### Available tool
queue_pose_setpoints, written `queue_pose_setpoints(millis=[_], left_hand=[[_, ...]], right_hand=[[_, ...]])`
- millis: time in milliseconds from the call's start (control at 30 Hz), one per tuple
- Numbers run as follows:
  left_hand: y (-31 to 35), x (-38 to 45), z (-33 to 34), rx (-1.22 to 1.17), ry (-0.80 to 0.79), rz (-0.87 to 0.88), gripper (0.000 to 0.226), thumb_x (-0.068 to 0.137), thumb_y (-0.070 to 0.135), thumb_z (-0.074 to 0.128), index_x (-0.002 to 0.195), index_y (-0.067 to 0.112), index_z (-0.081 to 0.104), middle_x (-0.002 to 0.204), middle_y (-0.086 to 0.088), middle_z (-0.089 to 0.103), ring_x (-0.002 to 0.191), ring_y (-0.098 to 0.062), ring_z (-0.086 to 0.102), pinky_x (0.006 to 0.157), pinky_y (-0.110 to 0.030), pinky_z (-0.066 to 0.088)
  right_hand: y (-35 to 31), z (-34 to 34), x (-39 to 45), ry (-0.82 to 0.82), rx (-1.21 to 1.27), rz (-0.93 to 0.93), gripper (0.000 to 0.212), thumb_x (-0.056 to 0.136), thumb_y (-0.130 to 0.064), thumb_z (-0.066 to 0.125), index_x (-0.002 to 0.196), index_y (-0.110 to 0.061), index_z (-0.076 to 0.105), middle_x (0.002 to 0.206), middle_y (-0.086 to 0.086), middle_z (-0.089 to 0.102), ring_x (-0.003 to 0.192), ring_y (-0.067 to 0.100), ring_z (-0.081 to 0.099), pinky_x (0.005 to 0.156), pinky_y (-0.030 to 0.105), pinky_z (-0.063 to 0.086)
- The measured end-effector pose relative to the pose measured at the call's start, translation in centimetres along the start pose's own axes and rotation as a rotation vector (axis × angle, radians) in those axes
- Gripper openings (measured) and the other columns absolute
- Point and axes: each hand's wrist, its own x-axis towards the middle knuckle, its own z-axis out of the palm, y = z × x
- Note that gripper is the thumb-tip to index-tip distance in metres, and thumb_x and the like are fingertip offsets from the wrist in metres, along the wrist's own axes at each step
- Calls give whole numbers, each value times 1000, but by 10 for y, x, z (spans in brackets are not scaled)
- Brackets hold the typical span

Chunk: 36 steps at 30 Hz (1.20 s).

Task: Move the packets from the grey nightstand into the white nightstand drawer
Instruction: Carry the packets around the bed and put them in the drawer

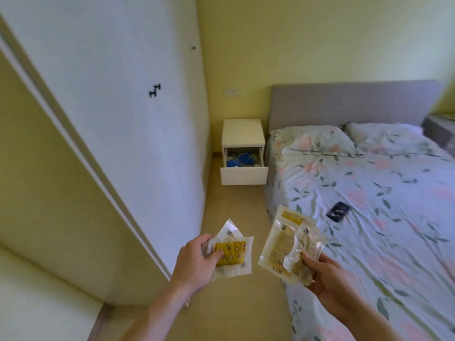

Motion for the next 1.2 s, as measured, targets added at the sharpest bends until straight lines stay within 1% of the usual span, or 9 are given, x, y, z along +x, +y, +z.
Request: queue_pose_setpoints(millis=[167, 300, 400, 533, 667, 900, 1000, 1067, 1200], left_hand=[[11, 83, 13, 0, -64, 50, 10, 93, 34, 73, 101, 28, 70, 92, 16, 74, 87, -2, 70, 75, -29, 62], [17, 160, 20, 11, -65, 51, 9, 93, 35, 73, 97, 29, 68, 92, 15, 73, 87, 0, 69, 71, -29, 62], [24, 221, 23, 15, -40, 27, 13, 93, 36, 72, 102, 27, 68, 98, 12, 72, 92, -5, 69, 69, -23, 61], [40, 297, 25, 6, -16, -7, 15, 94, 34, 71, 106, 26, 67, 103, 9, 71, 94, -12, 70, 65, -18, 59], [45, 363, 26, -10, 9, -41, 13, 95, 33, 71, 105, 26, 66, 101, 11, 72, 92, -10, 70, 64, -20, 59], [31, 494, 36, -3, -51, -101, 19, 96, 36, 69, 111, 26, 64, 107, 12, 68, 96, -12, 68, 61, -14, 54], [19, 555, 34, -26, -85, -116, 9, 97, 33, 68, 104, 29, 65, 103, 11, 69, 94, -11, 67, 64, -16, 55], [10, 595, 33, -37, -103, -143, 6, 97, 33, 68, 102, 30, 66, 102, 10, 70, 94, -12, 67, 70, -21, 57], [-7, 671, 37, -37, -135, -209, 6, 98, 28, 67, 104, 26, 64, 102, 4, 70, 93, -13, 66, 72, -28, 57]], right_hand=[[-29, -11, 56, 115, 87, -27, 28, 101, -8, 54, 127, -8, 66, 117, 14, 76, 93, 24, 78, 85, 39, 59], [-53, -8, 123, 122, 101, 7, 29, 101, -7, 54, 128, -7, 65, 119, 15, 75, 96, 27, 77, 80, 36, 62], [-77, 0, 180, 135, 79, 51, 30, 101, -6, 54, 130, -7, 64, 118, 16, 75, 101, 31, 75, 91, 44, 61], [-121, 16, 251, 104, 35, 83, 29, 99, -2, 56, 127, -3, 65, 113, 19, 76, 84, 27, 78, 63, 34, 64], [-168, 33, 316, 82, 14, 94, 29, 101, -4, 56, 129, -3, 64, 117, 19, 75, 89, 27, 78, 63, 32, 63], [-213, 61, 419, 108, 59, 101, 27, 101, 1, 53, 127, 3, 63, 117, 24, 73, 58, 14, 72, 49, 25, 58], [-224, 73, 461, 164, 82, 100, 27, 101, 2, 53, 126, 4, 62, 100, 19, 76, 55, 15, 70, 48, 26, 58], [-233, 81, 486, 195, 100, 100, 25, 102, 2, 52, 125, 5, 62, 92, 17, 76, 55, 17, 71, 48, 27, 58], [-251, 93, 534, 244, 98, 96, 27, 101, 0, 54, 127, 2, 62, 108, 21, 76, 76, 27, 78, 52, 30, 60]])
